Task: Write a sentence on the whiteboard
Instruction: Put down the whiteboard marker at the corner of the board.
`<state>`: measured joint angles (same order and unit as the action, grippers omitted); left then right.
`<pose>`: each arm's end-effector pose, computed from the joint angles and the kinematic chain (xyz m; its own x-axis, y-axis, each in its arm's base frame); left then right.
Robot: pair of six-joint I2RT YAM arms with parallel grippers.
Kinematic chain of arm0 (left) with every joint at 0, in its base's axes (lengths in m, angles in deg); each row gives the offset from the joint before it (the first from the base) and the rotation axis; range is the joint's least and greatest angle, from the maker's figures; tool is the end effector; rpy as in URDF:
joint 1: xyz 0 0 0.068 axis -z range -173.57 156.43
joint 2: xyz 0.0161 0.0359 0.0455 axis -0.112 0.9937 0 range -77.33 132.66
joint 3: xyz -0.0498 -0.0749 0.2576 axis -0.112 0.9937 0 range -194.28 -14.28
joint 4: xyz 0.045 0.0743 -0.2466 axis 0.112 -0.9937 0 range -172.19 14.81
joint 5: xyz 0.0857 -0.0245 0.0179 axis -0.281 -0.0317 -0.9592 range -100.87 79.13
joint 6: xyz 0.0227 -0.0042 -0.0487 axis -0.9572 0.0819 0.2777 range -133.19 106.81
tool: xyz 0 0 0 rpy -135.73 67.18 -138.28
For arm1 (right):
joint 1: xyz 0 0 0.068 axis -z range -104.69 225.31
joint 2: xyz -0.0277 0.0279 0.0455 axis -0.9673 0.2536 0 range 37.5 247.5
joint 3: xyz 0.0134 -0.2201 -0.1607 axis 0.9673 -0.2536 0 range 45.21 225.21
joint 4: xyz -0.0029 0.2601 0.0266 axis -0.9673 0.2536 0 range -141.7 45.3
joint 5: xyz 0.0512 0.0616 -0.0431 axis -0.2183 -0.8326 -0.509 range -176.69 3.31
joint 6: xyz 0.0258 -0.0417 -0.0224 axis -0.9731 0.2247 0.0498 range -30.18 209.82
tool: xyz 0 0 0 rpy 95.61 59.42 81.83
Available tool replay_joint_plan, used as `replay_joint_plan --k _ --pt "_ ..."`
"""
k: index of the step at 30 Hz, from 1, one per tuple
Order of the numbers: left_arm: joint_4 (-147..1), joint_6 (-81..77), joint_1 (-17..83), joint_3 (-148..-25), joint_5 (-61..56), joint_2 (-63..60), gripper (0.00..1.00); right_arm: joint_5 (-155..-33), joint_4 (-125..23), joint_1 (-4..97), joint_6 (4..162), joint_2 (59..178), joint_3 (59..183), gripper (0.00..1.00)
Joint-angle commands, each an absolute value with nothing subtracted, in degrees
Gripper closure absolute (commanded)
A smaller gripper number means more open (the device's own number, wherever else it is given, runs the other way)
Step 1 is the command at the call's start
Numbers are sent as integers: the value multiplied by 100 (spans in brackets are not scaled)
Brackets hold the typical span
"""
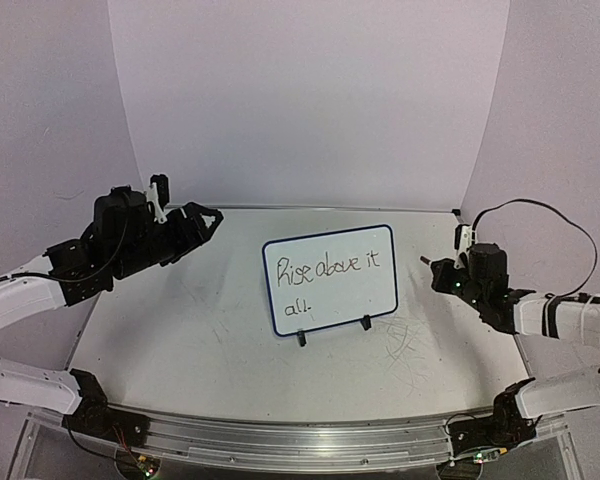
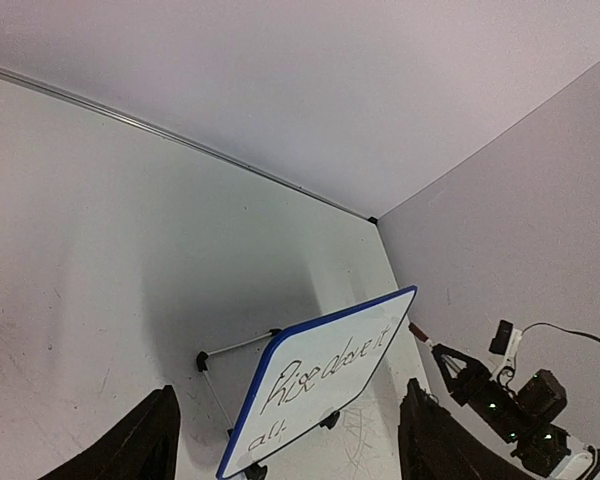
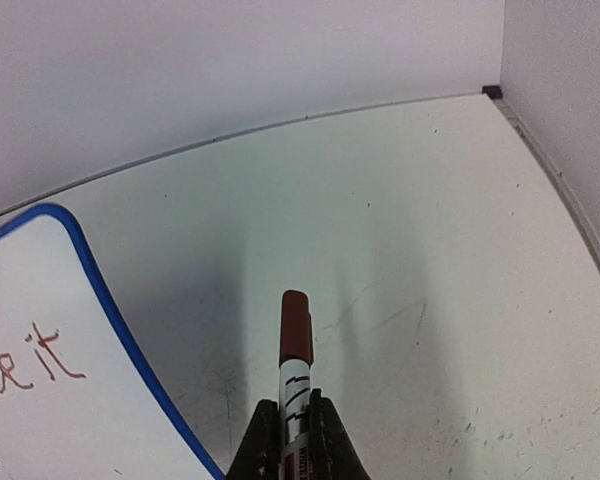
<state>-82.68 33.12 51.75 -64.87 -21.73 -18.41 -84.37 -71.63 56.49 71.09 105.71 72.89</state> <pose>0.1732 -0.1658 0.3338 -0.5452 -0.4586 -0.7018 0.2556 0.7063 -0.6601 0.2370 0.0792 0.2066 -0.4072 0.2002 -0.8911 -0.1645 0.9437 0.2872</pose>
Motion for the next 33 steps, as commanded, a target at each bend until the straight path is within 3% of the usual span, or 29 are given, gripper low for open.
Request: replay_joint_plan --k 1,10,19,28,33 --pt "-8079 3278 5142 -6503 -2017 -1991 24 -9729 -8729 6064 6542 11253 7014 100" --pt "-7954 3361 5134 -6335 -1905 -2093 24 -10844 -9848 6408 5988 12728 6865 96" --pt "-7950 3407 5134 -6200 -1941 -2291 24 -10521 -9258 6487 5557 12956 7074 91" --pt "-7942 3398 5134 -6268 -1908 -2248 24 -10124 -8736 6489 5347 12947 7146 79" --pt "-7919 3418 5134 -6272 -1860 -2219 24 -9975 -8509 6488 5308 12915 7210 68"
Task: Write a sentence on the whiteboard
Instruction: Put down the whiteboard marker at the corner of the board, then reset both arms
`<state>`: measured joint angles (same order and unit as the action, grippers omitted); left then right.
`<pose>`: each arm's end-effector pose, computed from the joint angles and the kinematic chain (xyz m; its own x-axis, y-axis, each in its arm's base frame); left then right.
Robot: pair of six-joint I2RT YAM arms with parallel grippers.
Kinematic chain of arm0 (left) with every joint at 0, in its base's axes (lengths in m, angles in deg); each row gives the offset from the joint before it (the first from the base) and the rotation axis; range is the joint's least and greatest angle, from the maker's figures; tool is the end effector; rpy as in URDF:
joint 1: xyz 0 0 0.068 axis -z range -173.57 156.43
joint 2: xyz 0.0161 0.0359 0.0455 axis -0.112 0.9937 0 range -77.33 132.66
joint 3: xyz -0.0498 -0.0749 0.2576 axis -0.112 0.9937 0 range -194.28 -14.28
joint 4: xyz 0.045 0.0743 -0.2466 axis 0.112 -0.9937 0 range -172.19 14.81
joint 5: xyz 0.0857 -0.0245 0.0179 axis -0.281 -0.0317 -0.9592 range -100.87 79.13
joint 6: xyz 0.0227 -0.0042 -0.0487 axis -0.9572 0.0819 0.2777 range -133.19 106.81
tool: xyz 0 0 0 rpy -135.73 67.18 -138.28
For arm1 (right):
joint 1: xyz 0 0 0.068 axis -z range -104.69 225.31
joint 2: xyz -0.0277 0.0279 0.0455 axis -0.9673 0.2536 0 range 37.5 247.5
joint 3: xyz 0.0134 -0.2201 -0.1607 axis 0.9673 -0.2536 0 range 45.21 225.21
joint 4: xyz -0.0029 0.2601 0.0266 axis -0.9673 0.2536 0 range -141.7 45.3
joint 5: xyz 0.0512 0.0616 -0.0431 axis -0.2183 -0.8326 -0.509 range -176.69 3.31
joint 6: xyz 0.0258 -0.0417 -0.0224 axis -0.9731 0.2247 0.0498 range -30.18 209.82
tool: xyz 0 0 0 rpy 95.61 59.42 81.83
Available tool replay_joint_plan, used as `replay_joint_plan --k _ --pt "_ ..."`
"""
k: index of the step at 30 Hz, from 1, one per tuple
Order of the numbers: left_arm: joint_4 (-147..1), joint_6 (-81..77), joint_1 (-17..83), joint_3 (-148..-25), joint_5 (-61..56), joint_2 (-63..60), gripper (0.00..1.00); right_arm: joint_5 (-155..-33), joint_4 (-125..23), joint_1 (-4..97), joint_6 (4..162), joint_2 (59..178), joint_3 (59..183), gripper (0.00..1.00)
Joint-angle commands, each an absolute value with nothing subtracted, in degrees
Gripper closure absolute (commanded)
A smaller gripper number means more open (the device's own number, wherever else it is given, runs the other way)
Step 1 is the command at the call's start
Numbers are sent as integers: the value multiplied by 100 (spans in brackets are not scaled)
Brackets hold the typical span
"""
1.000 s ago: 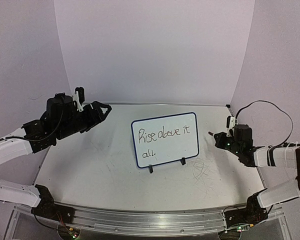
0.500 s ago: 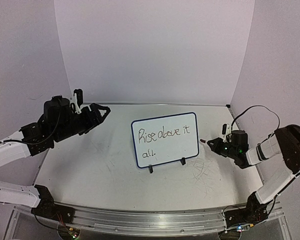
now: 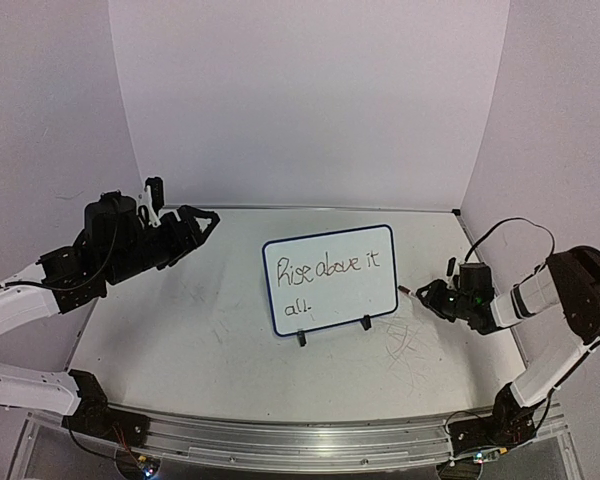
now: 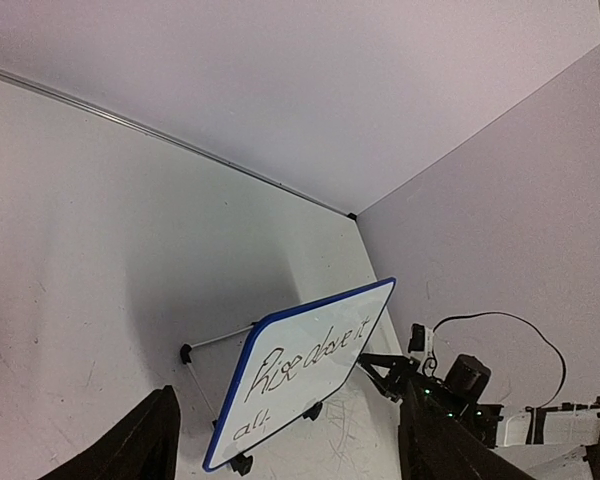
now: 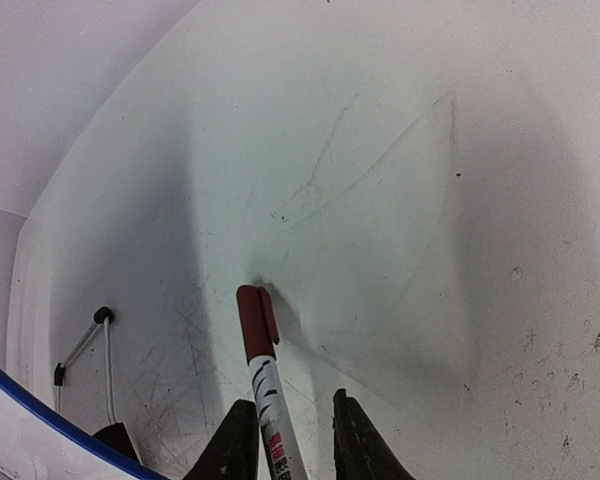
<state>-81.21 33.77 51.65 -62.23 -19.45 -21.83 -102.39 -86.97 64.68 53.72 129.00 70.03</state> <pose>0.1639 -0.1578 0.3327 -0.5512 -0.4706 -0.6891 0.2884 0.6675 -0.6865 0.2651 0.0595 0.1198 -0.6521 0.4547 -0.6066 -0.0252 0.7867 0.6169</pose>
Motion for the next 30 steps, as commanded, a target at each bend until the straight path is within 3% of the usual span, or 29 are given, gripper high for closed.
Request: replay_joint_plan --k 1,8,13,21,25,30 --pt "-7914 3418 5136 -6271 -1851 -2218 24 -9973 -8450 6485 5317 12915 7237 66" --pt "-7915 3401 5134 -6262 -1845 -2212 24 -9955 -8105 6485 5280 12868 7385 55" --pt "-7920 3254 5134 -6309 -1921 -2196 23 -9617 -7510 6486 5523 12139 7432 50" --pt "-8260 2035 5130 -7256 -2144 -2030 6 -9653 -5856 6490 6311 9647 7751 29" --pt "-8495 1288 5135 -7909 -2412 -2030 1 -9665 -4602 6485 6803 8120 8505 4" --pt "-8580 535 5134 -8576 -2631 -2075 1 -9414 -3825 6483 7196 6789 9765 2"
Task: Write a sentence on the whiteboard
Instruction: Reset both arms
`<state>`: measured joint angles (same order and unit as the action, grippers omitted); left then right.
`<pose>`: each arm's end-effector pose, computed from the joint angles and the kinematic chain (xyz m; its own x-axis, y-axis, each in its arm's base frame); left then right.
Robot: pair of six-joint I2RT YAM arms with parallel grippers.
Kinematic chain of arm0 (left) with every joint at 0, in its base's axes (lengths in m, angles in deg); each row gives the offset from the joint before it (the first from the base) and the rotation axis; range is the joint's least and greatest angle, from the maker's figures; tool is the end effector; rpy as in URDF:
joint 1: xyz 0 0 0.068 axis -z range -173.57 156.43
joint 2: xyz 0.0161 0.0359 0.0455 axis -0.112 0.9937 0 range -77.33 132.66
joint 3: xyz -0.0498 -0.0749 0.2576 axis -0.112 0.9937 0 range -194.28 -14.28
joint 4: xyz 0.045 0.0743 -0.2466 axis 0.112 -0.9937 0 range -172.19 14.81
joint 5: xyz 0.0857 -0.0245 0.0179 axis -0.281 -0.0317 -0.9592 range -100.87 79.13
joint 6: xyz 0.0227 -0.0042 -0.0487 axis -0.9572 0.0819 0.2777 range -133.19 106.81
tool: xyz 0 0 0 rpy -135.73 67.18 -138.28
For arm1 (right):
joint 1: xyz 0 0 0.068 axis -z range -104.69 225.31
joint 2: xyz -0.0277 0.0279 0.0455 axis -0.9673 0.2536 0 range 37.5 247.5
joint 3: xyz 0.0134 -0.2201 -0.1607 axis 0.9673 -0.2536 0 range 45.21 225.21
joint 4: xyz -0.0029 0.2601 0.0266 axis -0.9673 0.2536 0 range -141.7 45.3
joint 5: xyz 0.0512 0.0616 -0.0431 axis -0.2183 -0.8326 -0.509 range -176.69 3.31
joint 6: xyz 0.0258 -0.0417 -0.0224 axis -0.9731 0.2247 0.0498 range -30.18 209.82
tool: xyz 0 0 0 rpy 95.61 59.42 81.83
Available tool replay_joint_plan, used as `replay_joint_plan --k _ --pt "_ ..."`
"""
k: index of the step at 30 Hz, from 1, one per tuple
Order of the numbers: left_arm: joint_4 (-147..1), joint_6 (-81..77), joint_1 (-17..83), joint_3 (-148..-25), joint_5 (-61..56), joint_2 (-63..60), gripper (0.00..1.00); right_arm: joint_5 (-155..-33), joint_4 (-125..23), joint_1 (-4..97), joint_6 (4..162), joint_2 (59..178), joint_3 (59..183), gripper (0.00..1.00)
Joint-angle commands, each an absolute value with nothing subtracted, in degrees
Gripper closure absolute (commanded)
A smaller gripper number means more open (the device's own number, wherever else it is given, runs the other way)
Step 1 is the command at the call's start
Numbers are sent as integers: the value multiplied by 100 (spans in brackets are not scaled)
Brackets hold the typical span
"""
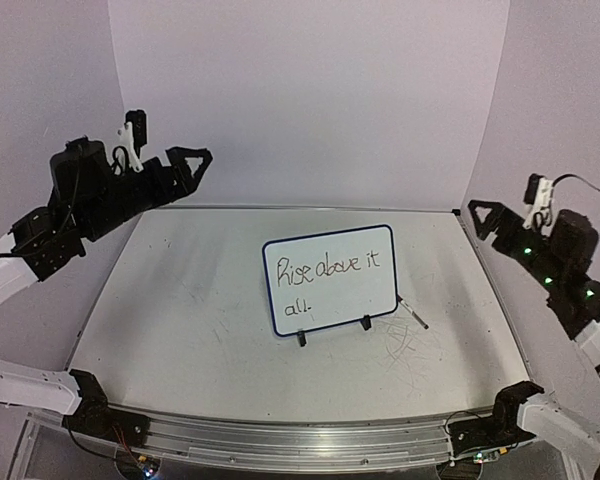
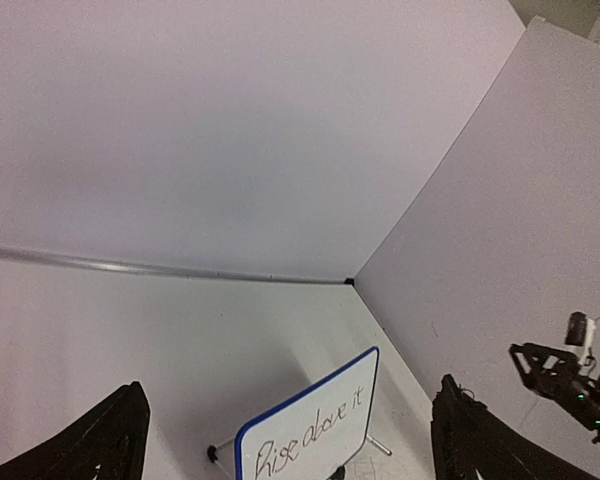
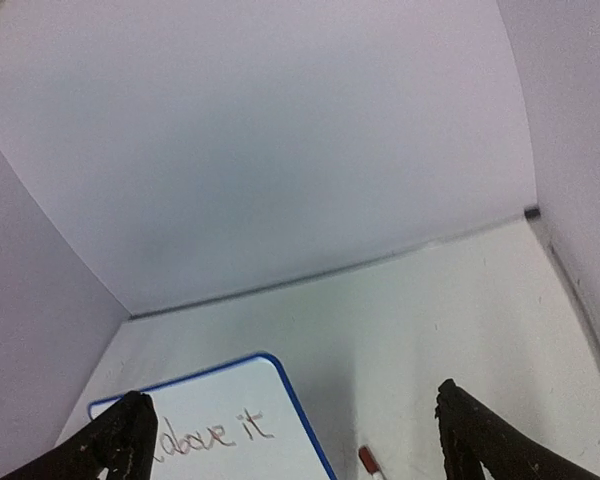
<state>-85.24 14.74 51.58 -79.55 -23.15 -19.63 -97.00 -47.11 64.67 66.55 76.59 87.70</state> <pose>0.1623 -0.1526 0.4237 -0.2813 -0.3661 -0.8870 0.4652 0.7564 -0.4598 0.1611 0.0367 0.3523 -0.1598 0.3655 -0.9170 -0.3205 0.8594 0.3984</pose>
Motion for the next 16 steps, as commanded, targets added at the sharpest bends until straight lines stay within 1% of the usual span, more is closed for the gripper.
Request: replay_joint_plan --k 1,4,8,13,16 --pt "-8581 426 5131 -8689 -2644 -2091 0 -9345 -3723 6485 7249 6613 10024 2" --pt "-8600 226 5132 -8929 -2654 -2119 0 -9069 -3377 6485 7307 6475 10704 2" --pt "-8667 69 5130 -9101 -2673 -2185 1 -8808 -2900 6486 7322 6736 11385 2" --pt "-8804 26 5134 -9185 -2739 -2230 1 -8669 -2768 6486 7232 6893 11566 2" --pt "-8889 26 5134 -9215 -2754 -2243 1 -8892 -2964 6491 7272 6780 11397 2"
